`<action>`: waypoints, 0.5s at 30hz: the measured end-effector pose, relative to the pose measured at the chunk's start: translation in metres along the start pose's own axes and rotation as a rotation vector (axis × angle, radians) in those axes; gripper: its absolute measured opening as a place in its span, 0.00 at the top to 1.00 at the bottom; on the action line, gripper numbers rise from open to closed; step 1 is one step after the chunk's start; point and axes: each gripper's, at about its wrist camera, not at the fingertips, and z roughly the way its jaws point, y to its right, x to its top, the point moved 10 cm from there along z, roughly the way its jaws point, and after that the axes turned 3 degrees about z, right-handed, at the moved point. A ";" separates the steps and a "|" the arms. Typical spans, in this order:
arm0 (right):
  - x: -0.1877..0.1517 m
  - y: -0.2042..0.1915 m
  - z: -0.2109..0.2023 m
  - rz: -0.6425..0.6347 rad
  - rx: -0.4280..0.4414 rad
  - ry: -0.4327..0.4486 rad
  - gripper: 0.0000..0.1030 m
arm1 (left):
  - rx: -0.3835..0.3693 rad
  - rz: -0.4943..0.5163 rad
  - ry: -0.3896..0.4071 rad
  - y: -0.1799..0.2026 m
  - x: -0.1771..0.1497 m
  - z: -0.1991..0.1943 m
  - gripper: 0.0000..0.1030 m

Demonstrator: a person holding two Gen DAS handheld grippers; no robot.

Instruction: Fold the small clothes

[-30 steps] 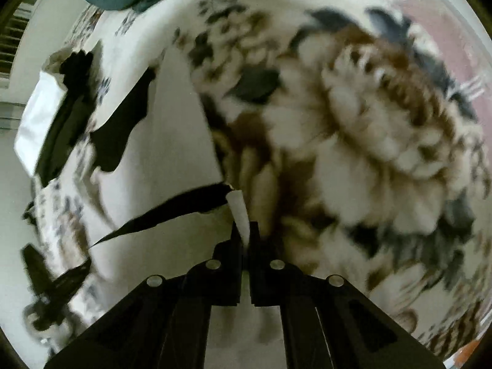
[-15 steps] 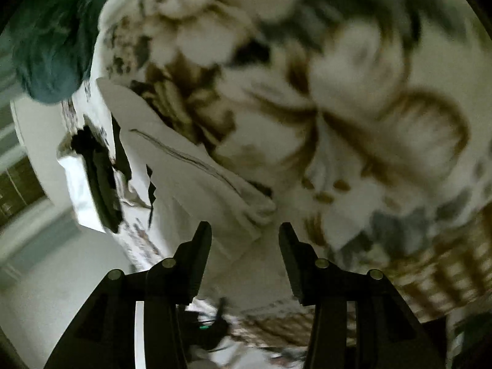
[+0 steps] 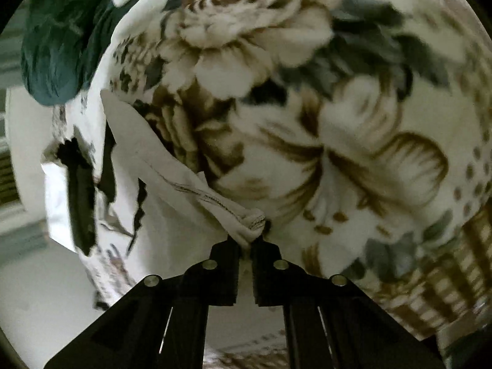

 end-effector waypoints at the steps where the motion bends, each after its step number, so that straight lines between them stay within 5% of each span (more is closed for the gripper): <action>1: 0.000 0.000 0.003 -0.008 -0.018 -0.007 0.94 | 0.003 0.001 -0.010 -0.001 -0.002 0.004 0.90; 7: -0.006 -0.024 0.010 -0.275 -0.100 -0.095 0.90 | 0.095 0.115 -0.084 0.001 -0.008 0.003 0.78; 8: -0.008 -0.029 0.008 -0.303 -0.098 -0.108 0.82 | 0.133 0.155 -0.091 0.000 -0.008 -0.004 0.76; 9: -0.008 -0.033 0.005 -0.321 -0.091 -0.124 0.63 | 0.188 0.206 -0.098 0.001 -0.006 -0.009 0.73; 11: -0.004 -0.041 -0.001 -0.330 -0.077 -0.131 0.27 | 0.275 0.293 -0.085 0.004 0.002 -0.021 0.39; 13: 0.007 -0.053 -0.012 -0.358 -0.069 -0.092 0.21 | 0.348 0.364 -0.034 0.013 0.019 -0.032 0.23; 15: 0.022 -0.071 -0.016 -0.388 -0.082 -0.058 0.15 | 0.379 0.415 0.008 0.029 0.038 -0.037 0.22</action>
